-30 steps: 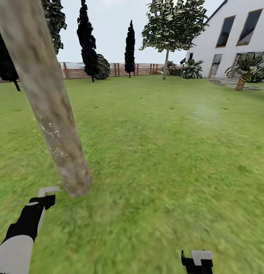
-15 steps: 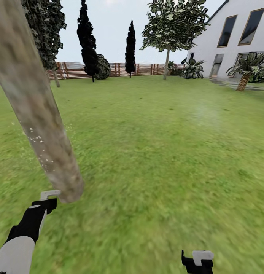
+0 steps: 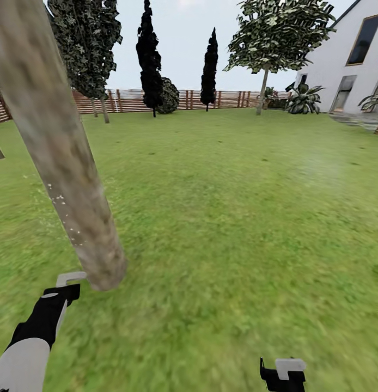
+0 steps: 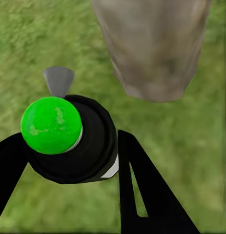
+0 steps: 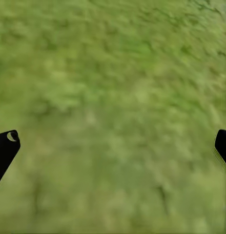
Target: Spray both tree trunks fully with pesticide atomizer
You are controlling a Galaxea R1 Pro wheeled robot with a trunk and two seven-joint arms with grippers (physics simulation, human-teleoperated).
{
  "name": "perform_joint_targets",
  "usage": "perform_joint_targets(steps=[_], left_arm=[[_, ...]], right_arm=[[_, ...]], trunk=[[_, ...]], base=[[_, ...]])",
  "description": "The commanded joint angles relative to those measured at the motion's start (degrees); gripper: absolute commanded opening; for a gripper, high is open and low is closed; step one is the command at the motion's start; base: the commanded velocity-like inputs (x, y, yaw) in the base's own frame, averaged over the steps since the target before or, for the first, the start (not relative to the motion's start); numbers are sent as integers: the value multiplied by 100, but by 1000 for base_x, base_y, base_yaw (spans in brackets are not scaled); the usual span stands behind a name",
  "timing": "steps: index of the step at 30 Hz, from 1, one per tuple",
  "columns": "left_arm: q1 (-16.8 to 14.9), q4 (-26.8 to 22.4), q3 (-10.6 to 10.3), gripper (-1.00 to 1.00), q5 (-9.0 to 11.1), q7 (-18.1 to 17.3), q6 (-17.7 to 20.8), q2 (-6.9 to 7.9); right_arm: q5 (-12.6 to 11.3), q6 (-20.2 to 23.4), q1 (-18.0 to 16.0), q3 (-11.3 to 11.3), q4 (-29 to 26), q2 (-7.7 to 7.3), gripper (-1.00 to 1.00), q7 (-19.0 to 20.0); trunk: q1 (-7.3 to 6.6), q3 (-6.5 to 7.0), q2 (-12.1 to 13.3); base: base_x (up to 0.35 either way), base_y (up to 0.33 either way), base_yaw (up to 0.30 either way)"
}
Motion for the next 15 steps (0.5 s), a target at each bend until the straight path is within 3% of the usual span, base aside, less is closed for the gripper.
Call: perform_joint_targets(steps=[1, 15], left_arm=[[2, -1, 0, -100, -1, 0, 0, 1], [1, -9, 9, -100, -9, 9, 3, 5]], right_arm=[[0, 0, 0, 0, 0, 0, 100, 0], [0, 0, 0, 0, 0, 1, 100, 0]], trunk=[[0, 0, 0], [0, 0, 0]], base=[[5, -271, 18], [37, -273, 14]])
